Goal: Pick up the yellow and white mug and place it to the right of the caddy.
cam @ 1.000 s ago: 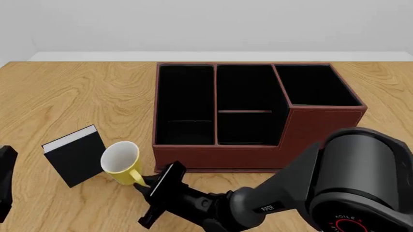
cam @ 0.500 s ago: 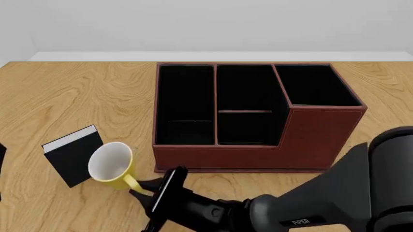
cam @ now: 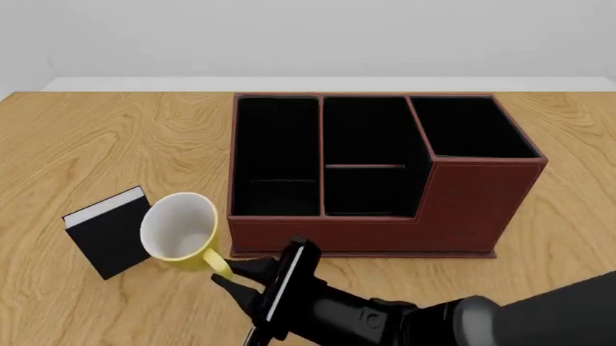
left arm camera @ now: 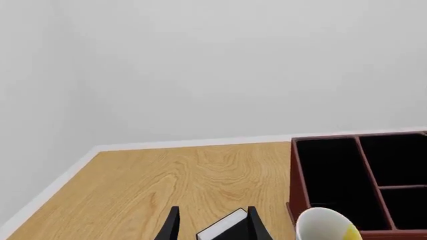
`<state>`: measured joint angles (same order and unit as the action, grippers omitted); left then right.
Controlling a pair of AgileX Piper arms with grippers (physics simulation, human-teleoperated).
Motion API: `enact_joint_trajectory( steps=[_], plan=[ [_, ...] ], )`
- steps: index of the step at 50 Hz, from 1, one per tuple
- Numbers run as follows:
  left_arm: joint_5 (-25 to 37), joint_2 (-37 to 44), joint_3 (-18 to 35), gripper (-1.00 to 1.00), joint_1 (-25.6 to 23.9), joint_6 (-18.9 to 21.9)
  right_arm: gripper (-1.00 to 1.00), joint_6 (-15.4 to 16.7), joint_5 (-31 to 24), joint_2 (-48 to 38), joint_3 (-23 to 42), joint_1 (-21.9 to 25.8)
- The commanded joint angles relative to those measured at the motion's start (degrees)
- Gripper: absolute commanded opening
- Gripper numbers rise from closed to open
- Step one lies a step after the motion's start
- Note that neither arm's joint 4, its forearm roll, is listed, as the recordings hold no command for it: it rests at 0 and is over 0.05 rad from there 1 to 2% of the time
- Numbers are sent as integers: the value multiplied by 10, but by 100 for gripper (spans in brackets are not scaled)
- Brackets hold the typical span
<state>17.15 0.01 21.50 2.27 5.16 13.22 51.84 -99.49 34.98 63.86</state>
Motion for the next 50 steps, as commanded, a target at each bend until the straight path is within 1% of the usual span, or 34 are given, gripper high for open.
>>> enact_joint_trajectory(
  steps=[1,3,15,16,18,19,21,22,23,24,25,26,27,28,29,30,33,34,35,38,39,40,41,42,43,45,47,49,50],
  plan=[
    [20,0,31,100,-14,4,-100,-15,11,73,-48,-13],
    [24,0,36,100,-11,2,-100,-8,7,79,-52,-14],
    [29,0,47,100,-14,0,-100,-1,-23,138,-67,-14],
    [28,0,46,100,-15,1,-100,1,-27,152,-73,-19],
    [28,0,47,100,-16,0,-100,2,-26,150,-74,-18],
    [28,0,47,100,-17,0,-100,4,-24,159,-83,-30],
    [28,0,47,100,-19,-1,-100,-1,-25,163,-85,-27],
    [27,0,46,100,-19,1,-100,7,-29,165,-87,-35],
    [26,0,45,100,-20,1,-100,-14,-34,174,-87,-26],
    [27,0,46,100,-21,0,-100,-14,-34,174,-87,-26],
    [26,0,44,100,-22,0,-100,5,-32,179,-92,-30],
    [24,0,42,100,-23,-1,-100,-4,-38,189,-93,-30],
    [23,0,41,100,-23,-1,-100,-4,-43,195,-93,-28],
    [24,0,41,100,-24,-2,-100,5,-41,197,-95,-30],
    [25,0,42,100,-24,-3,-100,-3,-49,211,-96,-34],
    [25,0,43,100,-27,-1,-100,6,-53,211,-95,-34],
    [26,0,44,100,-26,-1,-100,1,-59,223,-98,-38],
    [27,0,47,100,-27,0,-100,7,-63,229,-100,-39],
    [28,0,48,100,-27,-1,-100,2,-69,239,-100,-38],
    [26,0,44,100,-26,1,-100,6,-77,250,-103,-39],
    [28,0,46,100,-28,-1,-100,2,-85,260,-103,-41],
    [28,0,47,100,-29,0,-100,8,-89,265,-105,-46],
    [27,0,45,100,-29,1,-100,-5,-98,278,-105,-47],
    [27,0,45,100,-29,1,-100,-5,-98,278,-105,-47],
    [26,0,44,100,-31,0,-100,4,-103,289,-108,-51],
    [27,0,45,100,-31,1,-100,-6,-113,300,-108,-49],
    [26,0,45,100,-34,2,-100,4,-120,304,-111,-54],
    [24,0,43,100,-35,2,-100,-1,-126,313,-112,-57],
    [24,0,42,100,-36,3,-100,3,-128,311,-112,-56]
  ],
)
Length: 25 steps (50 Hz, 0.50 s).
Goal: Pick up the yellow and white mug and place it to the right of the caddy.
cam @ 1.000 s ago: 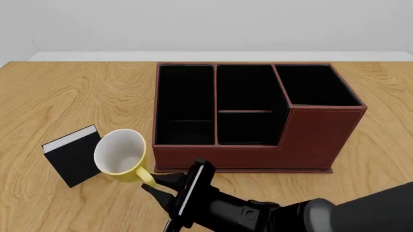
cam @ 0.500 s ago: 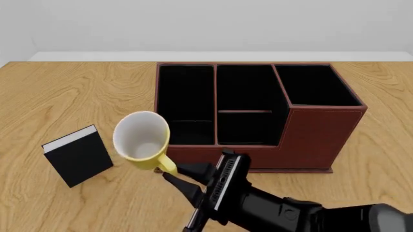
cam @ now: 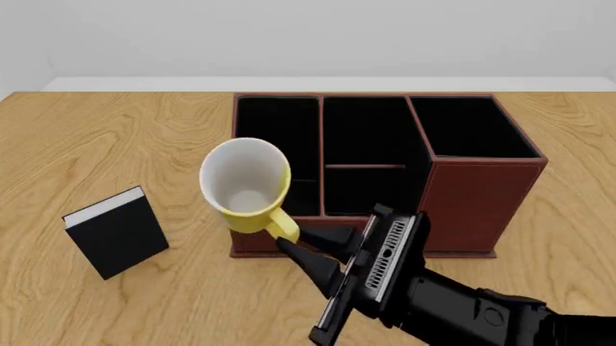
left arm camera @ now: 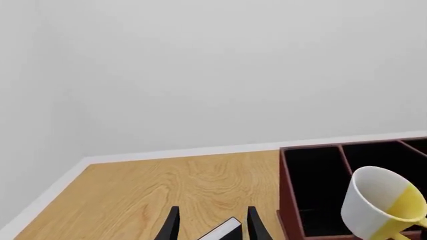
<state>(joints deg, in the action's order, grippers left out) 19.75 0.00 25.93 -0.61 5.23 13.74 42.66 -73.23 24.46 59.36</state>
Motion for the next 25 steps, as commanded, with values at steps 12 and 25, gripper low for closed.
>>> enact_joint_trajectory(
  steps=[12,25],
  plan=[
    [-5,0,-5,100,-18,4,-100,-14,-113,117,5,-29],
    [-9,0,-12,100,-20,2,-100,-1,-160,167,2,-52]
  ],
)
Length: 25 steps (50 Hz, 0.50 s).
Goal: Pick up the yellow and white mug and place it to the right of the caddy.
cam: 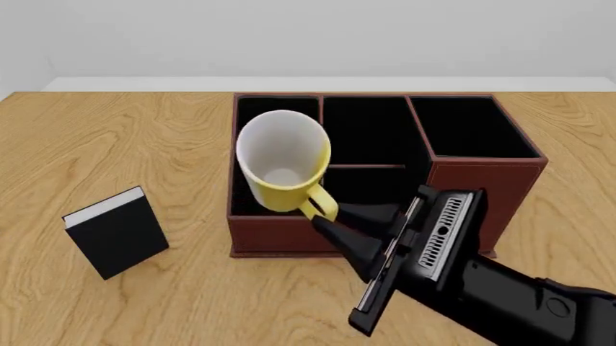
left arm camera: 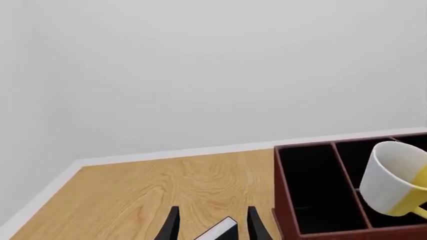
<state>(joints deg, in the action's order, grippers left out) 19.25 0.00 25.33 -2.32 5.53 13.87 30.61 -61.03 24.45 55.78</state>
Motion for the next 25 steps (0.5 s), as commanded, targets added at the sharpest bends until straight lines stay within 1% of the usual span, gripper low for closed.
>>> enact_joint_trajectory(
  steps=[1,2,3,7,8,9,16,18,20,21,23,24,25],
  plan=[
    [-3,0,-4,100,-4,-2,-100,-3,-48,51,5,-18],
    [-2,0,-1,100,-6,-4,-100,4,-53,58,5,-22],
    [-2,0,-1,100,-6,-5,-100,2,-61,65,8,-22],
    [-2,0,0,100,-7,-7,-100,10,-87,89,13,-29],
    [-3,0,-1,100,-8,-8,-100,10,-95,101,13,-37],
    [-5,0,-4,100,-7,-7,-100,16,-103,109,13,-38],
    [-7,0,-3,100,-13,-12,-100,28,-131,144,9,-56],
    [-9,0,-4,100,-15,-13,-100,34,-149,164,11,-66],
    [-10,0,-5,100,-16,-14,-100,33,-159,172,14,-69],
    [-12,0,-7,100,-17,-15,-100,37,-170,182,16,-78],
    [-12,0,-7,100,-19,-15,-100,40,-173,189,14,-81],
    [-13,0,-9,100,-20,-15,-100,39,-181,200,15,-91],
    [-15,0,-11,100,-22,-14,-100,38,-189,207,19,-90]
  ],
)
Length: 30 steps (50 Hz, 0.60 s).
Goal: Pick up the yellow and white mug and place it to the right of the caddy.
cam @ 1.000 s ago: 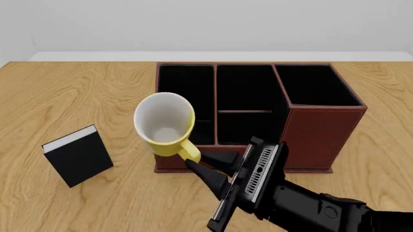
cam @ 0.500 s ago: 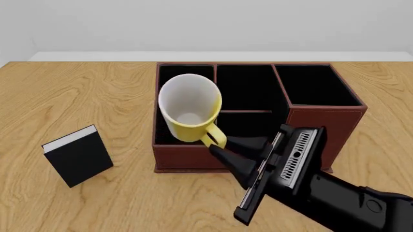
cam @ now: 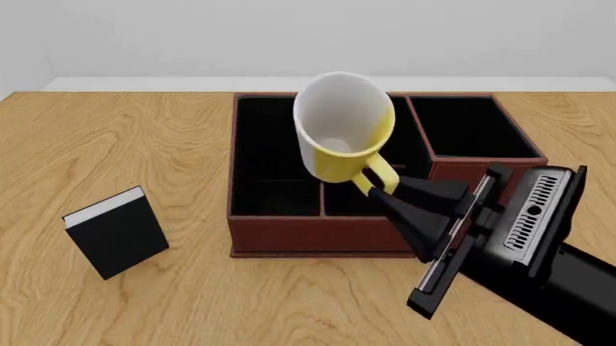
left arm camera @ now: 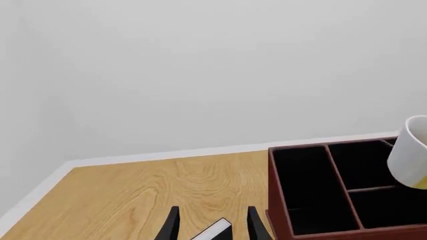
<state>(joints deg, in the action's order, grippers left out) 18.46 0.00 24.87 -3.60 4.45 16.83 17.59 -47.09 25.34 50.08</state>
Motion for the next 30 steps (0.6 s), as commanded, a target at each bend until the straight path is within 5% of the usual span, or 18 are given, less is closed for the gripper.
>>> enact_joint_trajectory(
  steps=[1,30],
  plan=[
    [-7,0,-6,100,-9,-3,-100,8,-60,68,11,-33],
    [-21,0,-25,100,-16,-8,-100,22,-147,157,31,-114]
  ],
)
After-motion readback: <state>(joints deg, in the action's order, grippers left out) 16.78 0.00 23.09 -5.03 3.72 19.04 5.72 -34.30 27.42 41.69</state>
